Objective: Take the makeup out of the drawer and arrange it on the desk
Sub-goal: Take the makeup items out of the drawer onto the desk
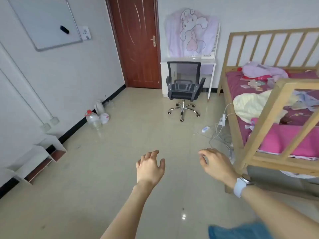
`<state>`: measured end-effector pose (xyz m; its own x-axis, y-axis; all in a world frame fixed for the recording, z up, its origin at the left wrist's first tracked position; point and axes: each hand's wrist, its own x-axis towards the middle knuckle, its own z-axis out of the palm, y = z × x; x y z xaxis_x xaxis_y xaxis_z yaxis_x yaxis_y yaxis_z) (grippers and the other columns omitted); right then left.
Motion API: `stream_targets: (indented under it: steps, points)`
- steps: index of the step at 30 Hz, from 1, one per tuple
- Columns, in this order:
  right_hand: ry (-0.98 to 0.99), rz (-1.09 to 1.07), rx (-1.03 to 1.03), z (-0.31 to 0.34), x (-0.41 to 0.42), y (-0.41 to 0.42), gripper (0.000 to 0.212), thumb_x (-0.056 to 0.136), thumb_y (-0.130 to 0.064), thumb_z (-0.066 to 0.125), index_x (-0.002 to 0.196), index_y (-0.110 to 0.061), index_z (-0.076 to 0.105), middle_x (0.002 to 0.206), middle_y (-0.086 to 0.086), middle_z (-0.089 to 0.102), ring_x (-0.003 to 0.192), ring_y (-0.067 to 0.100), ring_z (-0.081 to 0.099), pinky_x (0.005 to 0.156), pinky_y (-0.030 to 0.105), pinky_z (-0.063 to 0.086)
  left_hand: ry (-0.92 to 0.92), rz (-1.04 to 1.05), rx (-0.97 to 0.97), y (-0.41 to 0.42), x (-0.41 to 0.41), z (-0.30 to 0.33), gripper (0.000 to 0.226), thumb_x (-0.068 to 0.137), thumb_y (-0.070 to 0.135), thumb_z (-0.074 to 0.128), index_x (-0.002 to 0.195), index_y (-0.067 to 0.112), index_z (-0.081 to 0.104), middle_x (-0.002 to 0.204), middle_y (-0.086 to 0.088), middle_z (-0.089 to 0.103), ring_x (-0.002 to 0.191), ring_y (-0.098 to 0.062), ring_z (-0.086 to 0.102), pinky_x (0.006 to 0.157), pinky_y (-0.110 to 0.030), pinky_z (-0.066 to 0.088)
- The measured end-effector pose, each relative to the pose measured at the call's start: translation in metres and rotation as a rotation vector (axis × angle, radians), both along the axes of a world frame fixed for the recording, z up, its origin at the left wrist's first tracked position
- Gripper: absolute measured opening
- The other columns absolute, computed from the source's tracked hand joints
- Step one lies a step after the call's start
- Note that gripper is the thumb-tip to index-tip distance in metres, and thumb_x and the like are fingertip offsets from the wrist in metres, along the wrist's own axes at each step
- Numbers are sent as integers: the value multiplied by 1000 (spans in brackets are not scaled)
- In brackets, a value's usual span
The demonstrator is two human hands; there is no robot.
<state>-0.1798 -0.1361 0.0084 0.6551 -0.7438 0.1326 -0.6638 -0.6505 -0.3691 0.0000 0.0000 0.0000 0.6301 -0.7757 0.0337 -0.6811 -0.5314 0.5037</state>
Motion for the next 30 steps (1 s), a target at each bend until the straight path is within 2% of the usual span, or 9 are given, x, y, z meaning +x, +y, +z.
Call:
stream_targets:
  steps: [3,7,14,18,22,30]
  points:
    - [47,-7,66,-43,1,-2,22,87,-16,51,104,-12,65,101,4,68,102,27,56,83,36,45,3,-26,150,2,5,-37,45,94,36,41,136,21,40,136,0,48,127,-18,38,106,-34,21]
    - [104,-22,181,-93,13,-15,26,90,-18,49,111,-14,64,109,3,66,105,25,55,87,34,43,56,-28,254,-11,24,-77,43,95,35,42,135,19,43,133,-2,49,124,-21,41,105,-36,24]
    - [190,20,340,-146,82,-113,31,94,-24,42,121,-19,56,117,-1,62,110,19,53,92,30,39,220,29,351,-106,82,-129,44,94,37,44,134,18,44,136,-3,47,126,-22,41,106,-38,28]
    - [183,-14,451,-150,142,-200,31,94,-24,42,122,-18,56,119,0,61,114,20,52,93,31,41,254,34,427,-201,132,-128,45,94,38,43,134,18,44,136,-4,47,124,-23,43,104,-38,32]
    - [204,43,430,-141,210,-282,31,94,-23,42,121,-17,56,118,3,61,113,23,52,92,33,42,196,2,434,-289,187,-118,41,95,37,41,132,19,46,133,-1,50,123,-20,44,103,-35,32]
    - [233,148,337,-134,370,-429,32,94,-24,40,122,-20,55,123,-3,59,120,19,46,94,30,38,170,197,390,-393,338,-117,38,95,34,41,130,21,49,131,1,53,120,-19,48,101,-33,31]
